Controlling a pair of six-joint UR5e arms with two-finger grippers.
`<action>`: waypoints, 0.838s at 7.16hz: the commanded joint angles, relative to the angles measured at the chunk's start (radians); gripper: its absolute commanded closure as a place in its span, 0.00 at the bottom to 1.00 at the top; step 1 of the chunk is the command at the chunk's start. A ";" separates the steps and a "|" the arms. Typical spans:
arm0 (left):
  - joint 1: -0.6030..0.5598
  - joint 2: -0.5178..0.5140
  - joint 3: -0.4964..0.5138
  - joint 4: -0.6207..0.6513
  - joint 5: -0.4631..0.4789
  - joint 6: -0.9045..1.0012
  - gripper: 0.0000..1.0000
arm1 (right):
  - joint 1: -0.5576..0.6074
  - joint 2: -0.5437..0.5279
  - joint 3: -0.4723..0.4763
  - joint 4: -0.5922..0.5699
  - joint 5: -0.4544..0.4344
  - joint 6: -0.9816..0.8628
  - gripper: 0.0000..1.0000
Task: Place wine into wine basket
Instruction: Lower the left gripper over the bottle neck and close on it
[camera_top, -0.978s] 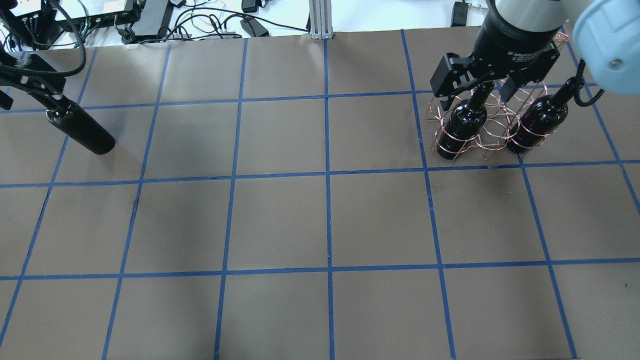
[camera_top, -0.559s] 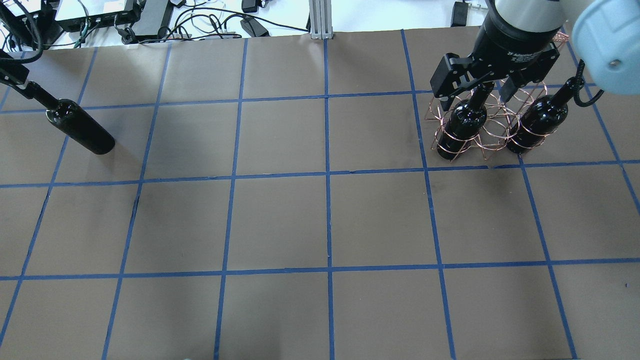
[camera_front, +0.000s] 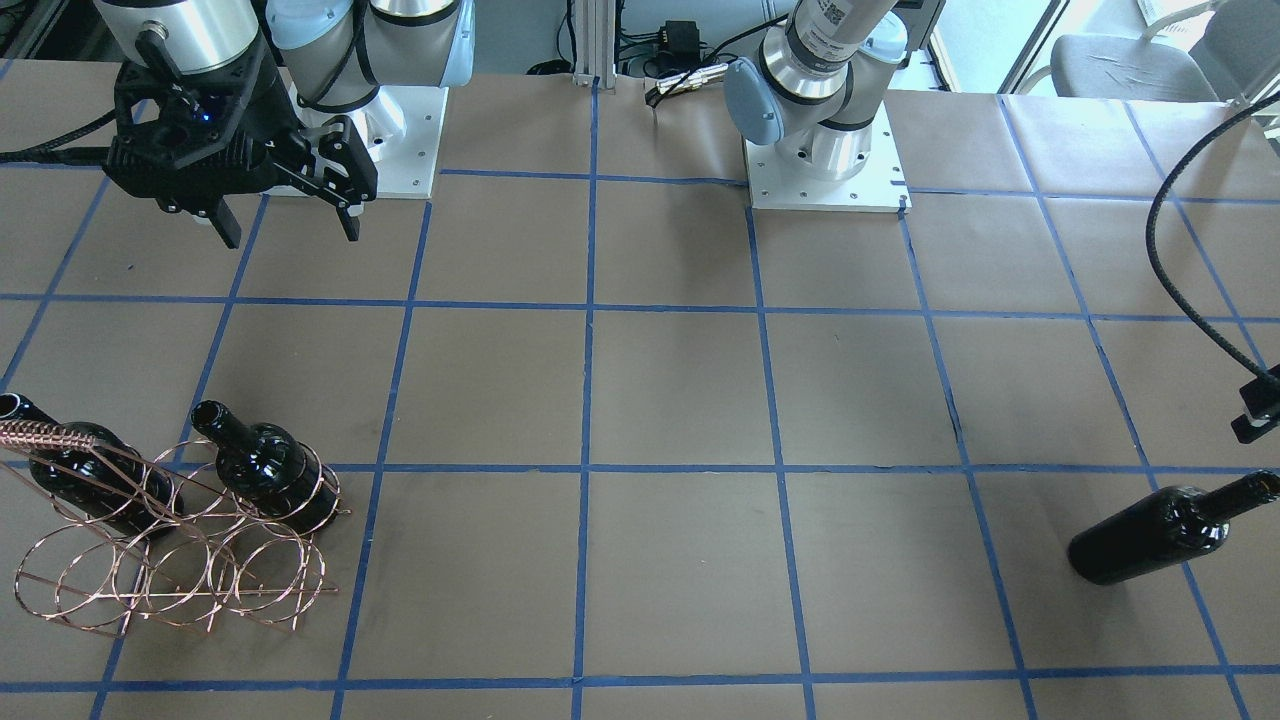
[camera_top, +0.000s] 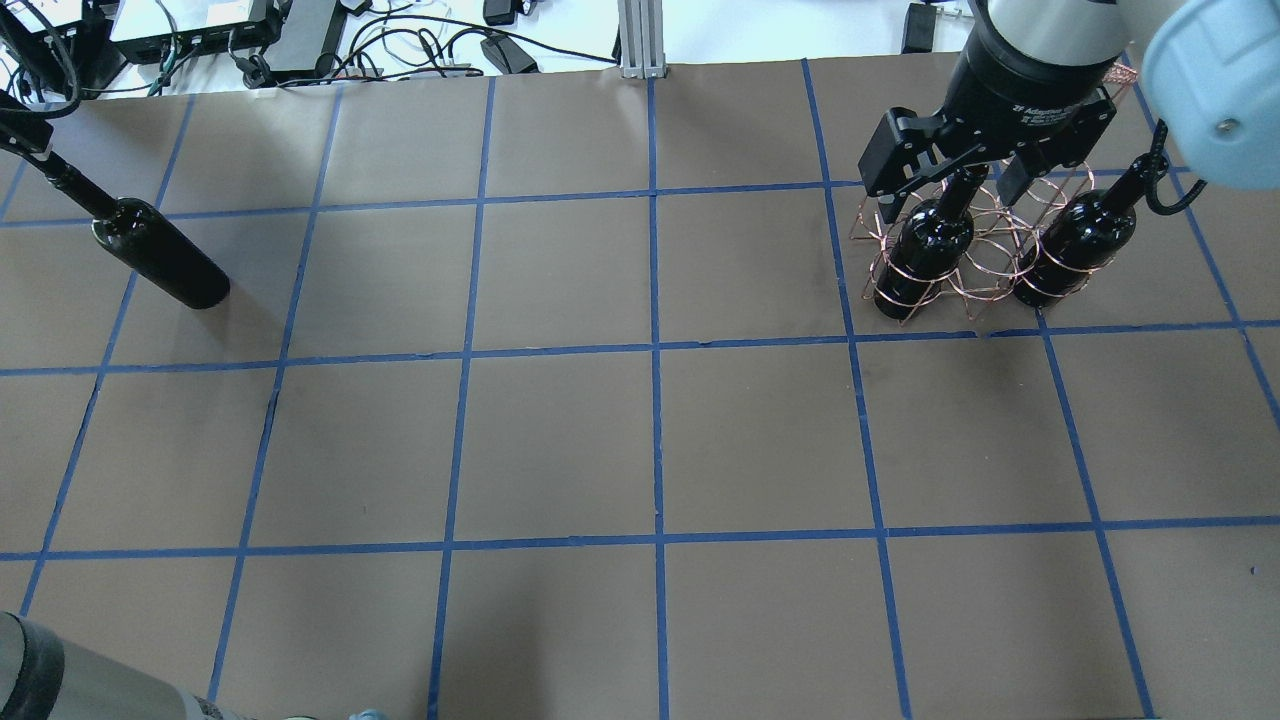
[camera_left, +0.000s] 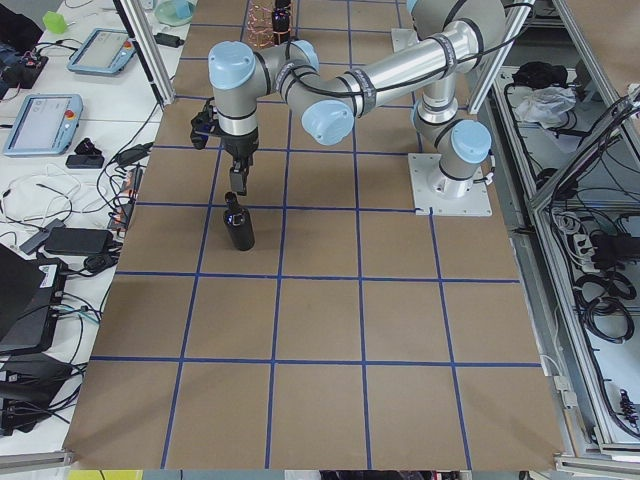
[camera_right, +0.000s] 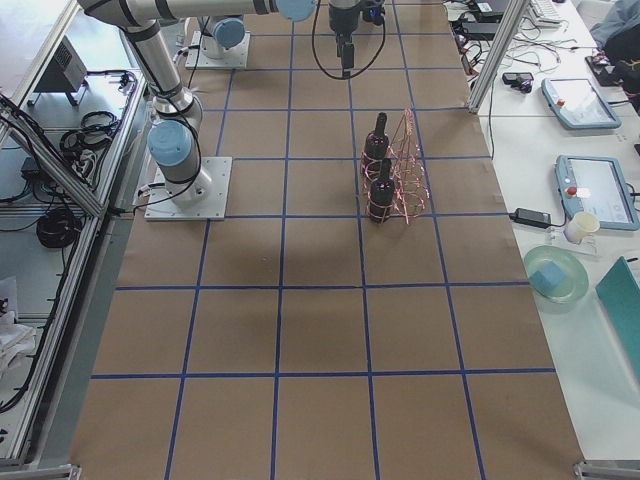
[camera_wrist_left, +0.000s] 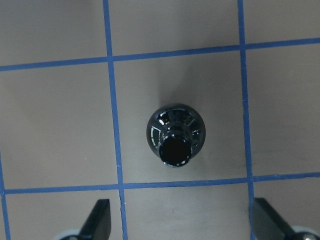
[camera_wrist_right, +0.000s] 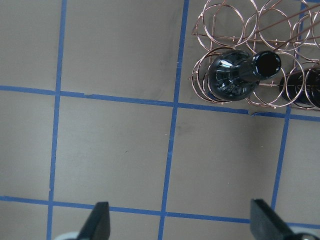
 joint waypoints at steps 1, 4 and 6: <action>0.001 -0.053 -0.001 0.063 -0.023 -0.003 0.00 | 0.000 0.000 0.000 -0.003 0.004 0.000 0.00; 0.001 -0.088 -0.003 0.074 -0.072 -0.011 0.02 | 0.000 -0.001 0.000 0.000 -0.008 -0.003 0.00; 0.001 -0.090 -0.009 0.074 -0.059 -0.008 0.14 | 0.002 0.000 0.000 0.000 0.001 -0.002 0.00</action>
